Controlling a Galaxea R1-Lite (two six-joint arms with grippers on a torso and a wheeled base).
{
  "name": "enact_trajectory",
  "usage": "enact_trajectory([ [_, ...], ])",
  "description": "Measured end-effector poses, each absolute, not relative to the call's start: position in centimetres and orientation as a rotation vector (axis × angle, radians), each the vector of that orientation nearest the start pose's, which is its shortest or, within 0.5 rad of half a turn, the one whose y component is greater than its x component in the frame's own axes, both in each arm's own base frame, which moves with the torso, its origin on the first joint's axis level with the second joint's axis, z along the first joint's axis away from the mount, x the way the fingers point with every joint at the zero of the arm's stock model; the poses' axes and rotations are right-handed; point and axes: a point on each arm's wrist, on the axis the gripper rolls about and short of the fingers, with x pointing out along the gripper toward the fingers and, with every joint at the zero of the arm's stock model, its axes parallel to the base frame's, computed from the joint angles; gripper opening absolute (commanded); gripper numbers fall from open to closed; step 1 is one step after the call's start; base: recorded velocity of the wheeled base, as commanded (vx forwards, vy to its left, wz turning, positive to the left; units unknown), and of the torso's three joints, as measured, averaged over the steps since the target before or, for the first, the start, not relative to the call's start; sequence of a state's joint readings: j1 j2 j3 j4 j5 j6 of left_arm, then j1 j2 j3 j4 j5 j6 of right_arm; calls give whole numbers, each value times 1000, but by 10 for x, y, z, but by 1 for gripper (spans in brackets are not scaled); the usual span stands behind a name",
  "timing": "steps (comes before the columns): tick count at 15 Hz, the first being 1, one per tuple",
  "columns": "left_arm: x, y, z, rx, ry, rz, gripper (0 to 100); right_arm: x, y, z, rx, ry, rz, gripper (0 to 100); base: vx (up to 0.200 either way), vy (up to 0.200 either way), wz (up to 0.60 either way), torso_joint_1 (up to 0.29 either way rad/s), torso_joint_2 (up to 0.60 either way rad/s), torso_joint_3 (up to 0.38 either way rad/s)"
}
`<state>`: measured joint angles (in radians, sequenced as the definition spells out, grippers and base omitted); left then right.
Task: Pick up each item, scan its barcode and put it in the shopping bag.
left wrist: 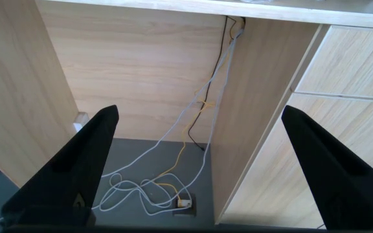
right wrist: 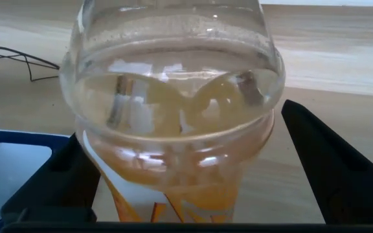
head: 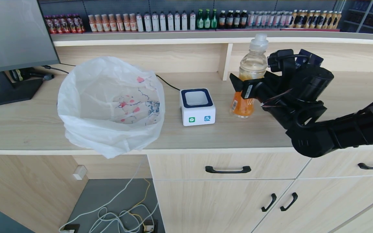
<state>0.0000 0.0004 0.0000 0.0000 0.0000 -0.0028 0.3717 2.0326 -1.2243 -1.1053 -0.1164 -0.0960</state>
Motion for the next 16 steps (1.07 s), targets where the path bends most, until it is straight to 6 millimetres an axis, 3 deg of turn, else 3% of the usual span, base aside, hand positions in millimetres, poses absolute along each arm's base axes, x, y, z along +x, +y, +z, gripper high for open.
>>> enact_trajectory([
  [6,-23,0,75,-3,0,0,100,384,142,227,-22,-315,227,100,0,0,0,0,0,0],
  [7,-23,0,75,-3,0,0,100,384,142,227,-22,-315,226,0,0,0,0,0,0,0],
  [16,-23,0,75,-3,0,0,100,380,138,228,-17,-314,224,0,0,0,0,0,0,0],
])
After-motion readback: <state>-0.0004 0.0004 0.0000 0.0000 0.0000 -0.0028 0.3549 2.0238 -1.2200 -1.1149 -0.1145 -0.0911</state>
